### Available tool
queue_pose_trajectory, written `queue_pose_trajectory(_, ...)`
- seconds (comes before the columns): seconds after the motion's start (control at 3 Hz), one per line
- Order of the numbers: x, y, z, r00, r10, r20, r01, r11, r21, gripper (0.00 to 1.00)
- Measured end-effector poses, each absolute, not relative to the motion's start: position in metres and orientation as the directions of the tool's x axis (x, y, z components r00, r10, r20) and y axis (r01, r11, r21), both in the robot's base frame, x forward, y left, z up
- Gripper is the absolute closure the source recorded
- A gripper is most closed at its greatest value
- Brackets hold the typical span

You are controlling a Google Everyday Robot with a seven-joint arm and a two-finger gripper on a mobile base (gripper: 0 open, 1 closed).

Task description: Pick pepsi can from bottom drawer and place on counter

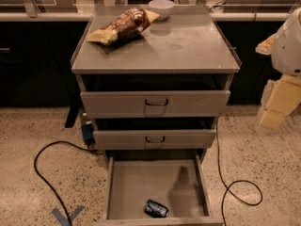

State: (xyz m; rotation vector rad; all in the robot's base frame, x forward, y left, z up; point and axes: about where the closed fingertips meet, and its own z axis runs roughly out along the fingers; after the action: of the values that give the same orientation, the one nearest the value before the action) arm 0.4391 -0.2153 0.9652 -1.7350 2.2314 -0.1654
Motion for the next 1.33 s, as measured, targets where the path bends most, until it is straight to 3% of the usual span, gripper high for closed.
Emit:
queue_pose_trajectory(0.33, 0.441, -0.217, 0.917, -0.218, -0.96, -0.174, -0.926, 0.26, -0.275, 0.0)
queue_pose_trajectory(1.33, 0.461, -0.2, 0.76, -0.247, -0.909, -0.335, -0.931, 0.318, -0.177, 0.0)
